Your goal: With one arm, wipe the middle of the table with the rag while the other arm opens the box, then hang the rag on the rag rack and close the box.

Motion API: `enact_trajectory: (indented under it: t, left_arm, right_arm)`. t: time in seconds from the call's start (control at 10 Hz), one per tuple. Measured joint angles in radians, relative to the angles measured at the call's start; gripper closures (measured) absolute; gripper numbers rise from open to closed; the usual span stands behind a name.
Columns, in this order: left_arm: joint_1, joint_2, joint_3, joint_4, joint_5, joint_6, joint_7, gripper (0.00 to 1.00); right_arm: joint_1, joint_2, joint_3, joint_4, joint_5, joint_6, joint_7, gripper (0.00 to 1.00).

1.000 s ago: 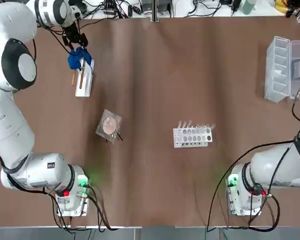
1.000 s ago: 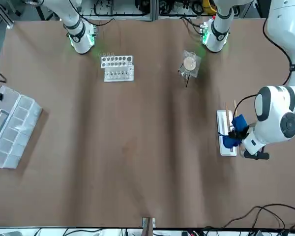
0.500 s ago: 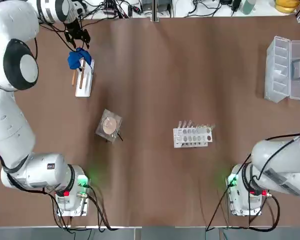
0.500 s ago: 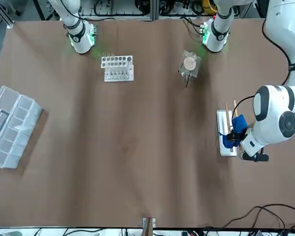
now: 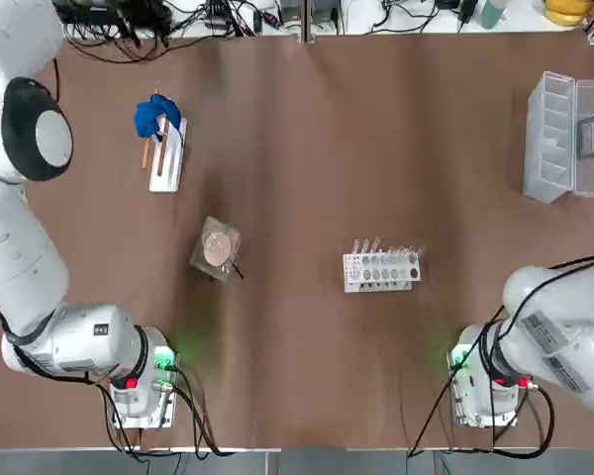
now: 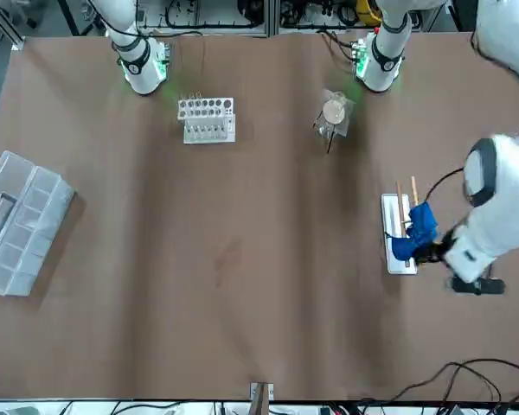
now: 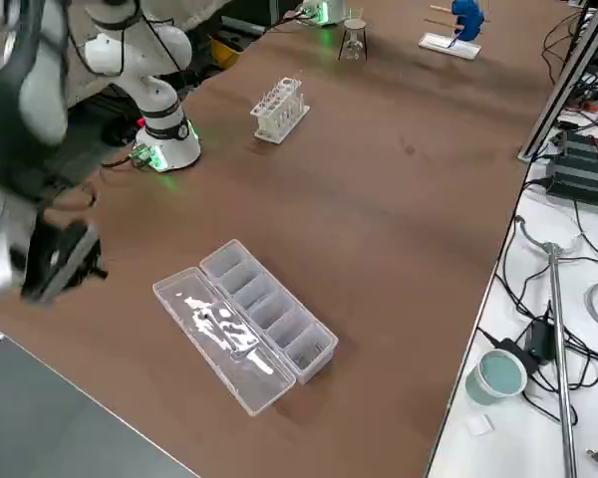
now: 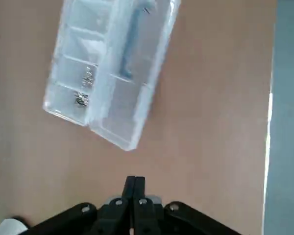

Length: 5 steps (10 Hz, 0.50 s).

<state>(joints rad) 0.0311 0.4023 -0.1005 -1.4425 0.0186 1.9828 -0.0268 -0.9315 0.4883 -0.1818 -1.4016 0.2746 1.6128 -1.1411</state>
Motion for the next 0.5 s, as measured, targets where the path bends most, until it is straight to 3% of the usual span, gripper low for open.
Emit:
enact_trajectory:
  t: [0.2, 0.4, 0.5]
  left_arm:
    - [0.003, -0.134, 0.001, 0.053, 0.0, -0.126, -0.001, 0.0]
    - [0.006, -0.25, 0.001, 0.038, 0.0, -0.28, -0.001, 0.0]
    - [0.006, -0.286, 0.0, 0.004, -0.001, -0.295, 0.001, 0.0]
  right_arm:
    - [-0.059, 0.144, 0.002, 0.065, 0.069, 0.01, -0.072, 0.99]
    - [-0.074, 0.216, 0.005, 0.089, 0.12, 0.027, -0.102, 0.99]
    - [-0.075, 0.252, 0.006, 0.09, 0.148, 0.045, -0.116, 0.99]
